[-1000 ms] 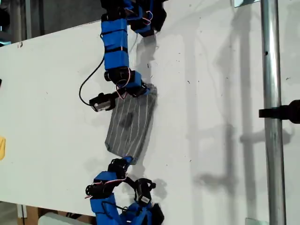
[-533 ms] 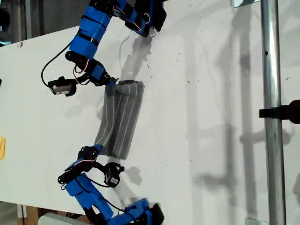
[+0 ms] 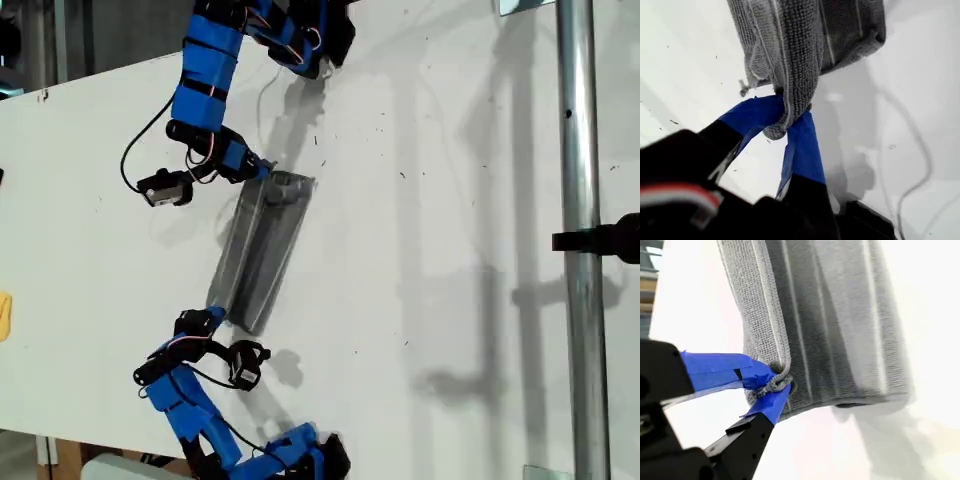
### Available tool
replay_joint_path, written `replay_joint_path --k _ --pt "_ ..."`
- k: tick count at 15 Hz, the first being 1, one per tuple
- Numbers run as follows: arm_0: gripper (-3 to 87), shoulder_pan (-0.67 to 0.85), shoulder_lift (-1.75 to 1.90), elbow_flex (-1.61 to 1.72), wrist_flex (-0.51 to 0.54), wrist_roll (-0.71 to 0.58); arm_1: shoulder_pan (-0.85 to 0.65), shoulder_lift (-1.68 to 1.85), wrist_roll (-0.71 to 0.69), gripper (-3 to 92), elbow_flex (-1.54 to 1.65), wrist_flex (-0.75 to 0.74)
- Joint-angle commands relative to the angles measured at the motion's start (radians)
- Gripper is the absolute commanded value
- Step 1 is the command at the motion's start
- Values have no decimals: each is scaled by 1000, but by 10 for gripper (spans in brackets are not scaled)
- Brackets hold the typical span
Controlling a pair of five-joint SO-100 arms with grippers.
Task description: Grasp corners of a towel and fold twice.
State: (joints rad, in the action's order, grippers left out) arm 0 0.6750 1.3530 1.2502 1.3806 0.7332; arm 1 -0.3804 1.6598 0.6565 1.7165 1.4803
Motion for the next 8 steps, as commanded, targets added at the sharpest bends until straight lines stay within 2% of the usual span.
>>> replay_joint_path --k 1,3,6,8 --pt "-26 -49 109 127 -67 32 80 17 91 -3 66 -52" --pt "-26 -40 155 140 -55 18 3 46 37 -3 43 -40" --pt "-26 14 202 37 28 -32 -321 140 -153 -3 -138 103" --pt "-26 41 207 -17 64 -55 -425 175 -224 -3 -253 161"
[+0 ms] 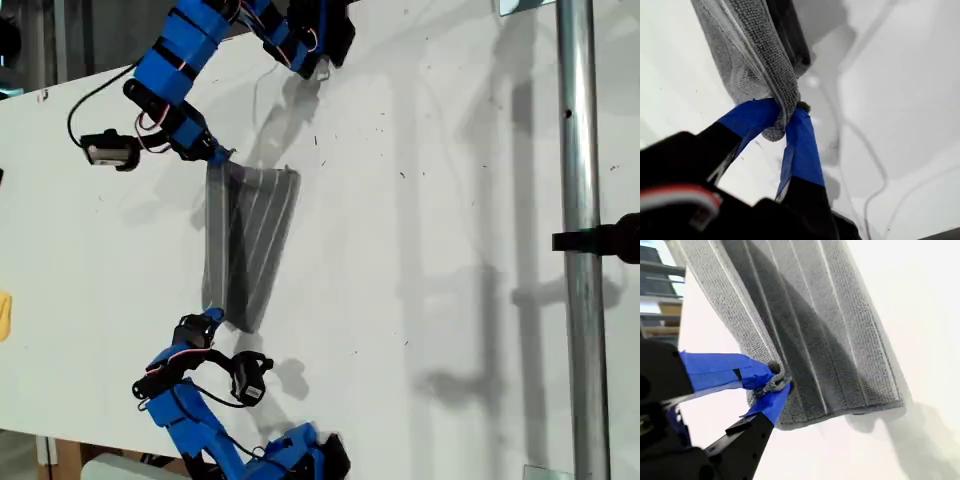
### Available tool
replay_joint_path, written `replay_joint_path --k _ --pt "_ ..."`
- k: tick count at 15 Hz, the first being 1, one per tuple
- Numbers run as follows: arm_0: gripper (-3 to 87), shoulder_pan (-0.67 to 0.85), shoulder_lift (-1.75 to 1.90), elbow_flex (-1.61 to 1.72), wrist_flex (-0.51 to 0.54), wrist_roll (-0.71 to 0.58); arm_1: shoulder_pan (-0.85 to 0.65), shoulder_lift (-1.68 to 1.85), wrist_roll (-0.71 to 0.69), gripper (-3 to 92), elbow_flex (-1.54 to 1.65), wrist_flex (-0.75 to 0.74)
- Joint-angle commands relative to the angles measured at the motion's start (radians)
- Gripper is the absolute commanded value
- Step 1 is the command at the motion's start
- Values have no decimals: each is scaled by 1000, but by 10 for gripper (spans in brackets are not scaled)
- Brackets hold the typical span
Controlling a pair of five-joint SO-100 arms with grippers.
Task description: Grasp corners of a towel and fold twice.
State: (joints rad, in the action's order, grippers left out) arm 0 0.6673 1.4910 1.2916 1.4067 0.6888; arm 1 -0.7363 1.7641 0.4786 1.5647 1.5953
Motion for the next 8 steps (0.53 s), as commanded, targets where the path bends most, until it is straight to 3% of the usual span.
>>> replay_joint_path --k 1,3,8 --pt "-26 51 71 -67 43 -15 -52 75 -51 -3 -140 61" --pt "-26 49 66 -61 37 -12 60 46 -9 -3 -103 31" --pt "-26 87 83 94 -55 -25 273 -20 158 -3 287 -241"
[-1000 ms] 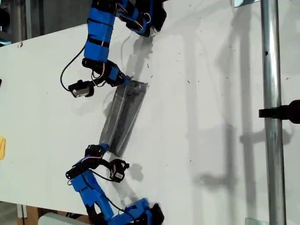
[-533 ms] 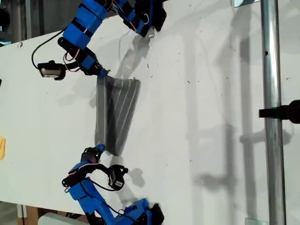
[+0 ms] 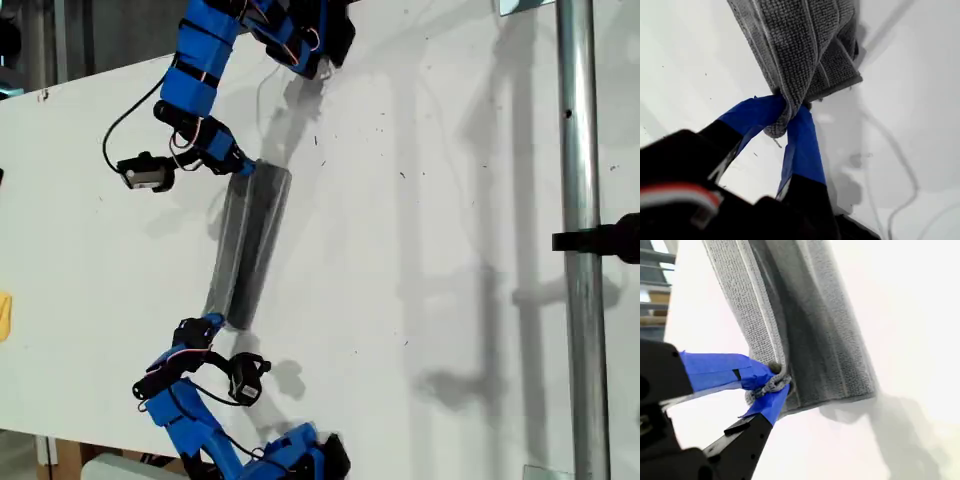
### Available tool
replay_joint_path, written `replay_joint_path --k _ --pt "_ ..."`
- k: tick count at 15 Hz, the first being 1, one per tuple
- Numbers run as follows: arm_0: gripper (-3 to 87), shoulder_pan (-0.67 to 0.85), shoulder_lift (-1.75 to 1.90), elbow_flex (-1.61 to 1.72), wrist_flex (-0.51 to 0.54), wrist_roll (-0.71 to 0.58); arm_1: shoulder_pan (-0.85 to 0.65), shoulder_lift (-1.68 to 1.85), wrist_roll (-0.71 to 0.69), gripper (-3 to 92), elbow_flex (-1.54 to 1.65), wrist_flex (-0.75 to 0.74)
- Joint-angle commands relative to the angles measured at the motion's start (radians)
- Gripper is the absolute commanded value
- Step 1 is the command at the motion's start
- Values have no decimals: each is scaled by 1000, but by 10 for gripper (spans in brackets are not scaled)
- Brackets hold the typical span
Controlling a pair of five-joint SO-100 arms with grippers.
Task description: Grasp corners of a towel and fold twice.
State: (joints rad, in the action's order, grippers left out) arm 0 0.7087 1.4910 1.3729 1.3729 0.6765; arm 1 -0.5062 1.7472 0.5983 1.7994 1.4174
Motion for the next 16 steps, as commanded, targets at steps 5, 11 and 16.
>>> replay_joint_path --k 5,11,16 --pt "-26 94 31 183 -152 21 129 -199 121 -3 141 -275" --pt "132 87 -18 242 -158 101 58 -209 110 -3 166 -279" --pt "330 84 -28 71 123 176 52 -130 152 272 107 -158"
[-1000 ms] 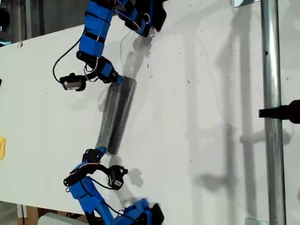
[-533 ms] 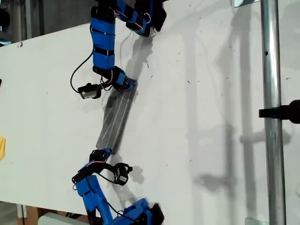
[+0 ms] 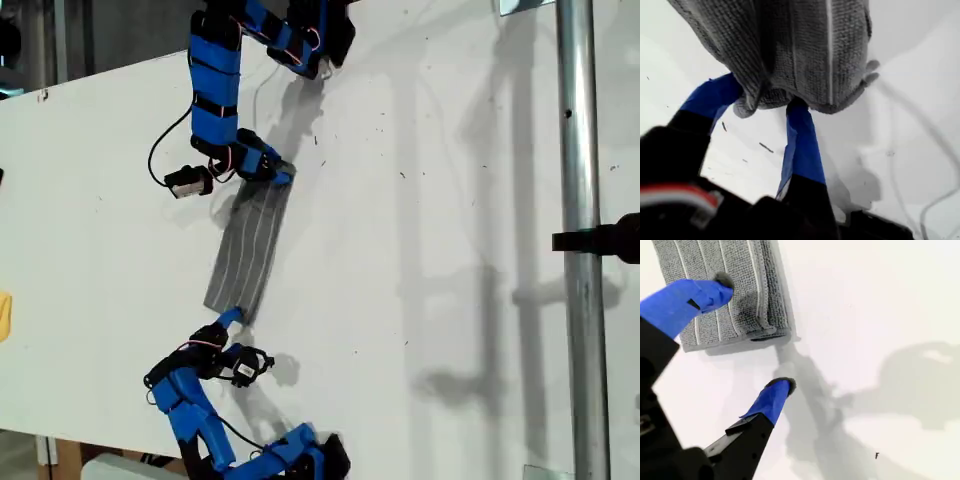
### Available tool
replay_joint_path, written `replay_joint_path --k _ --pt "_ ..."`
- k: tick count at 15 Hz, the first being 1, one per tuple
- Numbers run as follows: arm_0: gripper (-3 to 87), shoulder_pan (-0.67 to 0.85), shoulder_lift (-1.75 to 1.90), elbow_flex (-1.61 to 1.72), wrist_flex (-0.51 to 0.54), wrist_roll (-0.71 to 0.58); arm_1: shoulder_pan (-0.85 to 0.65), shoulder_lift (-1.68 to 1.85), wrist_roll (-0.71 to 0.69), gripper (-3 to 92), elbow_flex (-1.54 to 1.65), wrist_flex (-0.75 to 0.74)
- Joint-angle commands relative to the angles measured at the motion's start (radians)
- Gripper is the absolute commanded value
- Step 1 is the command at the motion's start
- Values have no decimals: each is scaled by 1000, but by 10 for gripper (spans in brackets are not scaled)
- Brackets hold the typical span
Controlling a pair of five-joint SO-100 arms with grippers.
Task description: Grasp corners of a towel and fold twice.
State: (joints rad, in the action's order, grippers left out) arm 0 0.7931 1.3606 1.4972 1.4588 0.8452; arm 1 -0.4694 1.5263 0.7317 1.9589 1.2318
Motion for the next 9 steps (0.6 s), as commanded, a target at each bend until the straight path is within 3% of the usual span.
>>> replay_joint_path --k 1,3,5,7,9 --pt "322 -11 186 -55 67 34 14 153 38 278 -52 61" --pt "288 -37 362 -72 167 95 5 322 89 293 -41 147" --pt "232 -104 611 38 169 143 -23 568 218 293 44 235" --pt "158 -249 894 255 104 209 -3 876 422 328 209 284" --pt "32 -453 1215 592 -44 357 132 1121 652 331 345 325"
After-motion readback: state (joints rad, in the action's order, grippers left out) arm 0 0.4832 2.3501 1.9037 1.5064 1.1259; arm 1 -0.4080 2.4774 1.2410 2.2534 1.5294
